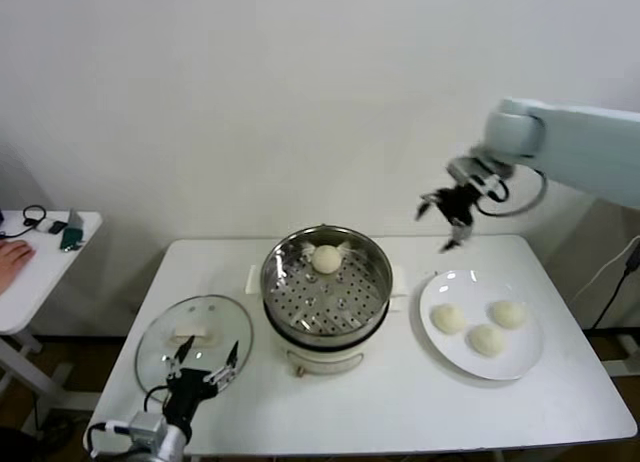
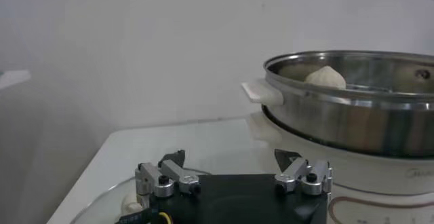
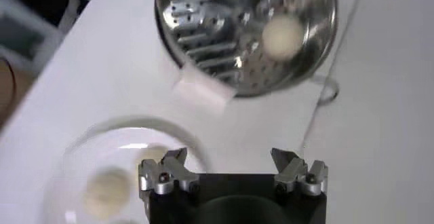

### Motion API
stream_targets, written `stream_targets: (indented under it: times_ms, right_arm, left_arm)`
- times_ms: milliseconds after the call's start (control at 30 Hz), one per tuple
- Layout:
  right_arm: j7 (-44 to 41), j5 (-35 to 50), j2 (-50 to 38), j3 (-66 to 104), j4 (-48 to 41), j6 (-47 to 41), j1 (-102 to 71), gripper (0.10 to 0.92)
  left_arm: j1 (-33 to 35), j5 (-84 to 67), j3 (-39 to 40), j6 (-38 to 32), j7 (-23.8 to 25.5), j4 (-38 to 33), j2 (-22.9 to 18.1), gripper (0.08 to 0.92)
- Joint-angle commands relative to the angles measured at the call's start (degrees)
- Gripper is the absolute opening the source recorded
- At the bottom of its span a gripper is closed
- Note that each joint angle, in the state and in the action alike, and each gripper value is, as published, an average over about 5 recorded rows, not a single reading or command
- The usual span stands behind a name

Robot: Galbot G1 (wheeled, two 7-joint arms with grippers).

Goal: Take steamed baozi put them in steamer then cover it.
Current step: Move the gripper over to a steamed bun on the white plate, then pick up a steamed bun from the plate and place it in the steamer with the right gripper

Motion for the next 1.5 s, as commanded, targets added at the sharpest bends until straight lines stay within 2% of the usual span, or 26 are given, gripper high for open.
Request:
stream_targets:
  times_ms: [33,267,800,900,1167,1367,1500]
  right_arm:
    - [7.41,1.88,-9.84,-4.03,8.73,-15.10,-5.87,0.818]
    - [10.90,-7.35,-6.73,8.39,-0.22,-16.87,-23.31,0.790]
    - [11.18,-13.76,1.07,23.00,-13.64,-14.17,-36.52,0.747]
    - [10.80,-13.99,1.72,23.21,-14.41,-13.81,-36.85,0.726]
    - [10.03,-13.96,1.60,24.46,-15.00,-13.17,-37.06,0.545]
    - [7.90,-11.79,-0.24,23.59,-11.68,-12.41,-32.68,0.510]
    - [4.29,-7.58,-1.68,17.11,-9.28,-10.42,-20.77,0.509]
  left_arm:
    - [-0.02,-0.21,-0.12,-0.12,0.00,0.15,0.20,0.823]
    - [0.09,-0.33,-0.36,-0.21,0.01,0.23,0.17,0.823]
    - [0.46,-0.19,-0.45,-0.97,-0.13,0.87,-0.25,0.823]
    - [0.70,-0.22,-0.56,-1.20,-0.17,0.91,-0.22,0.823]
    - [0.84,-0.25,-0.66,-1.68,-0.28,1.11,-0.19,0.823]
    - [0.90,-0.22,-0.54,-1.70,-0.29,0.76,-0.31,0.823]
    - [1.13,-0.15,-0.49,-1.73,-0.28,0.42,-0.31,0.823]
